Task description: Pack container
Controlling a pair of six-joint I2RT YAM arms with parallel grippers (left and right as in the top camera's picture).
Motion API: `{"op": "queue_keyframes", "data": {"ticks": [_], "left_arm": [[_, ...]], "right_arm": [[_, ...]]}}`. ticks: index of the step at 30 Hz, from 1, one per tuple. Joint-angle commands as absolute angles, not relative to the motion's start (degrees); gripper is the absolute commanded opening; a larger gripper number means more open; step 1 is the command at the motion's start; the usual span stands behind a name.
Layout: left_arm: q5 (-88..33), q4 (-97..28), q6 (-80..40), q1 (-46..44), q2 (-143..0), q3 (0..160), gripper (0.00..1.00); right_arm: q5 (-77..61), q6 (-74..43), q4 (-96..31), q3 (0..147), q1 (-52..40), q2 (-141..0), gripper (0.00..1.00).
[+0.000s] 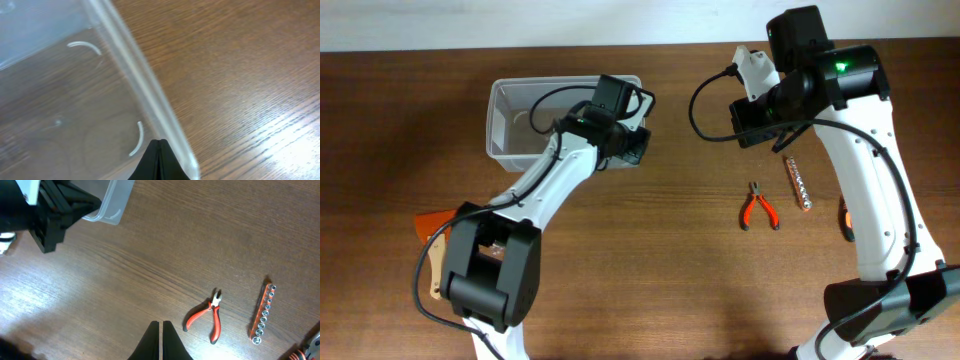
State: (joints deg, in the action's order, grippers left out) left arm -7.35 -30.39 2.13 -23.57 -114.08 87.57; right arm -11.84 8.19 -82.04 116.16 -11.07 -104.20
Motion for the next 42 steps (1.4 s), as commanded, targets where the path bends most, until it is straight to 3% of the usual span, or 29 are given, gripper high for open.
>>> {"op": "queue_keyframes", "data": {"ticks": [1, 4, 8, 9, 13, 24, 42], "left_arm": [[-8.1, -32.2, 2.2, -20.9, -114.4, 91.3, 0.02], [-5.1, -35.9, 2.2, -18.7, -114.4, 95.1, 0.03], [3.2, -45.5, 2.2, -14.9, -113.6, 103.4, 0.29], [4.3, -49.3, 2.2, -13.6, -113.1, 106.0, 0.31], [4.3, -64.9, 0.0, -8.8, -108.6, 114.7, 0.27], [4.4, -83.6, -2.4, -1.5, -92.9, 115.3, 0.24], [4.4, -86.0, -2.4, -0.7, -91.1, 114.4, 0.24]], "right_arm": [[-10.7, 8.8, -82.1, 117.3, -10.8, -103.4, 0.04], [-10.7, 8.8, -82.1, 117.3, -9.7, -103.4, 0.04], [-11.0, 8.8, -81.8, 117.3, -8.4, -103.4, 0.04], [-11.9, 8.8, -81.6, 117.3, -8.3, -103.4, 0.04], [-20.9, 12.4, -80.7, 117.4, -8.9, -103.3, 0.04], [-21.9, 12.6, -69.5, 118.1, -20.4, -103.6, 0.04], [-23.0, 13.3, -57.5, 118.6, -27.0, -118.1, 0.04]]}}
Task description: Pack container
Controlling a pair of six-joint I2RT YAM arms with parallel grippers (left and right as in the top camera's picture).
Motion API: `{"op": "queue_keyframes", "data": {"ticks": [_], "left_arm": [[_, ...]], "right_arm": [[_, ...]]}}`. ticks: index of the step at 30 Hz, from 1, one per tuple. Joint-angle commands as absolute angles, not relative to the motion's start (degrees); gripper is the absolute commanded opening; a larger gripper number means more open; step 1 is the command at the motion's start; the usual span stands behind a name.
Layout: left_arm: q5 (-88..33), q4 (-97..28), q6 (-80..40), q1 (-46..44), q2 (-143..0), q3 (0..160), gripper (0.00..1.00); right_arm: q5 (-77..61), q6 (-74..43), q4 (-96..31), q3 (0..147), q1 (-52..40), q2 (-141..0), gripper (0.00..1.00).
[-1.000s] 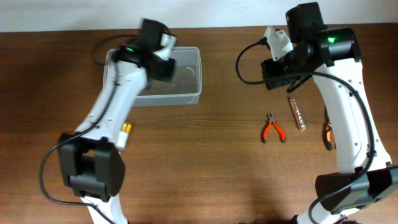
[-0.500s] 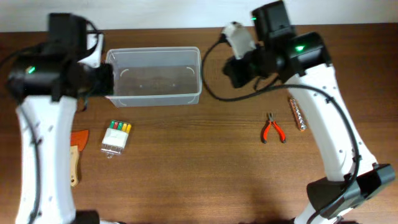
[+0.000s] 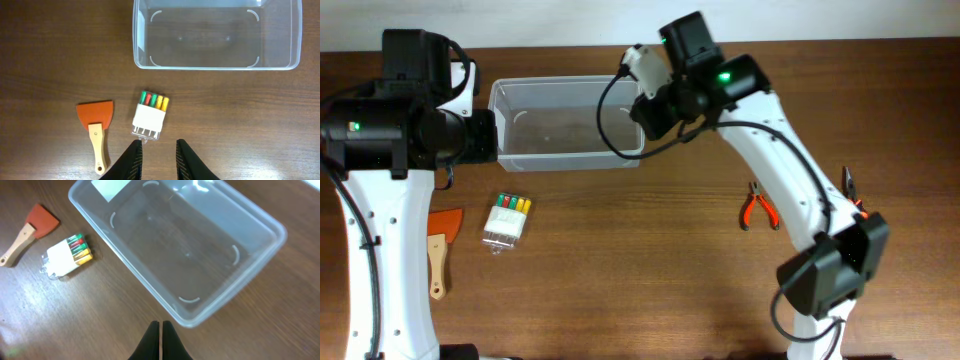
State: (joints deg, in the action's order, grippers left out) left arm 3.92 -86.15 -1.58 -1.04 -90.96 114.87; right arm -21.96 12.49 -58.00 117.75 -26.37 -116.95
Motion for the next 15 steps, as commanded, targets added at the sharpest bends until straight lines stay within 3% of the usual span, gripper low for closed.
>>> {"op": "queue_keyframes", "data": {"ticks": [1, 15], "left_arm": [[4.4, -86.0, -2.4, -0.7, -91.1, 114.4, 0.24], [4.4, -85.8, -2.4, -0.7, -91.1, 114.4, 0.24]], "right_arm": [[-22.9, 13.3, -57.4, 118.6, -27.0, -119.0, 0.04], [-21.8, 13.3, -58.2, 118.6, -26.9, -129.0, 0.04]]}}
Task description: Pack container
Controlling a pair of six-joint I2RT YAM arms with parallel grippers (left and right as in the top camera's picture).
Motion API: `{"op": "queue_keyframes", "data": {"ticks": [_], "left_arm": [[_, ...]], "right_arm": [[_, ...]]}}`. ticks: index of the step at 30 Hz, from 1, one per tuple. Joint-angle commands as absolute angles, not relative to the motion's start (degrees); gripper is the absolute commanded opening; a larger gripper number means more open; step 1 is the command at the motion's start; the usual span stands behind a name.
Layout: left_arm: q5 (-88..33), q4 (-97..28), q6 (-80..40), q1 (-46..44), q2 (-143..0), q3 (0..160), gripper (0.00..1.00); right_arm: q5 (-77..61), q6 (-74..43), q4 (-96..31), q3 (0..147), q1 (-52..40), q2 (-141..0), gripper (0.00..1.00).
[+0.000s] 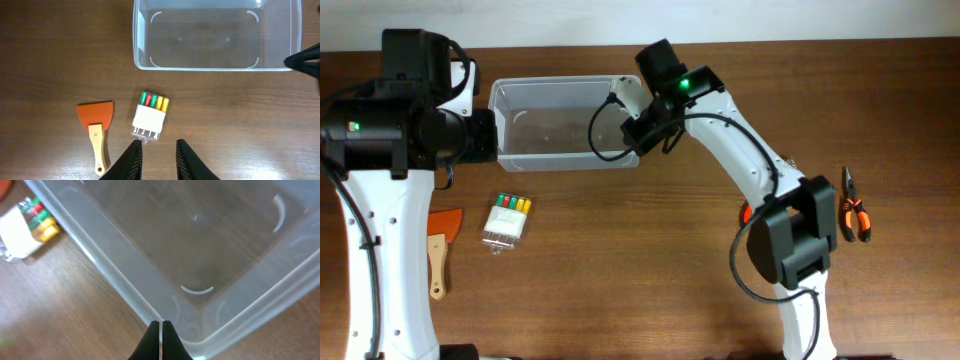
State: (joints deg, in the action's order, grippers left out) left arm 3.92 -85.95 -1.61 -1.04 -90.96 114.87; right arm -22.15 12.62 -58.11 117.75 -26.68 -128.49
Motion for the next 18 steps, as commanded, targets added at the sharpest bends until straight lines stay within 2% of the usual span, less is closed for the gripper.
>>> {"op": "queue_keyframes", "data": {"ticks": [1, 8, 18], "left_arm": [[4.4, -85.7, -2.4, -0.7, -91.1, 114.4, 0.24], [4.4, -85.8, -2.4, -0.7, -91.1, 114.4, 0.24], [4.4, -85.8, -2.4, -0.7, -91.1, 114.4, 0.24]], "right_arm": [[-20.8, 13.3, -58.4, 118.6, -26.9, -129.0, 0.04], [-14.6, 13.3, -62.8, 118.6, -25.4, -129.0, 0.04], [-12.8, 13.3, -71.7, 118.6, -21.1, -129.0, 0.04]]}}
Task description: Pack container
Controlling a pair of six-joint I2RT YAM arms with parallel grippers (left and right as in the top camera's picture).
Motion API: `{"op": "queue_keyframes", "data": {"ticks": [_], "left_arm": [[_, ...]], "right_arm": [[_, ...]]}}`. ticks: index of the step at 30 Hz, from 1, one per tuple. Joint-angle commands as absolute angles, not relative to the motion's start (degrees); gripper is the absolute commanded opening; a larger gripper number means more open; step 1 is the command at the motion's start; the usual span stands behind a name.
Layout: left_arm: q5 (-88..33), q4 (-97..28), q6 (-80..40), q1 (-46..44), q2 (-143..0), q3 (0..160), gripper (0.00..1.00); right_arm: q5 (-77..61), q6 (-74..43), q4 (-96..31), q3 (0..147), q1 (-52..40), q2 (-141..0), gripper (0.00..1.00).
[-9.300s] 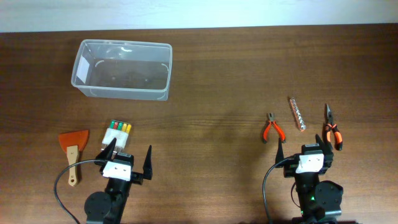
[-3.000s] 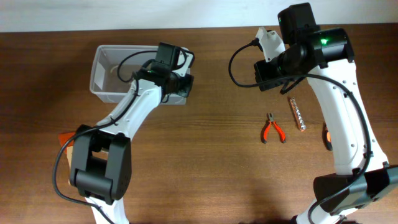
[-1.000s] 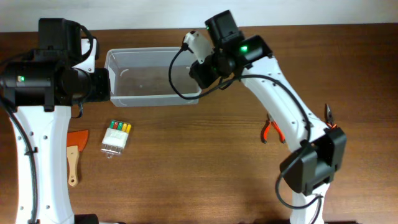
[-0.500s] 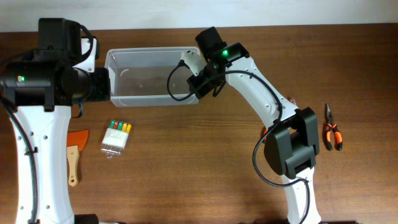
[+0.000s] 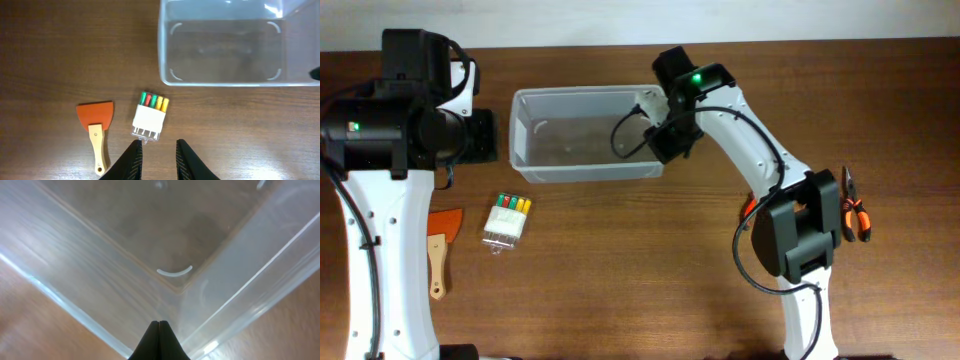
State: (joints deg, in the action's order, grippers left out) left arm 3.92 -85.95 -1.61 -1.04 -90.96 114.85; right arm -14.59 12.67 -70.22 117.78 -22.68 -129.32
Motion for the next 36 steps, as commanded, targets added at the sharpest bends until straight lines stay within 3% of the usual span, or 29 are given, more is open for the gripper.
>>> {"op": "queue_keyframes", "data": {"ticks": [1, 21, 36], "left_arm": [[4.4, -85.7, -2.4, -0.7, -91.1, 114.4, 0.24], [4.4, -85.5, -2.4, -0.7, -91.1, 114.4, 0.24], [4.4, -85.5, -2.3, -0.7, -91.1, 114.4, 0.25]], "right_arm": [[-12.8, 13.3, -72.8, 118.6, -20.6, -129.0, 0.04], [-12.8, 13.3, -89.9, 118.6, -15.4, -128.9, 0.04], [-12.8, 13.2, -88.9, 125.7, -15.3, -122.6, 0.04]]}}
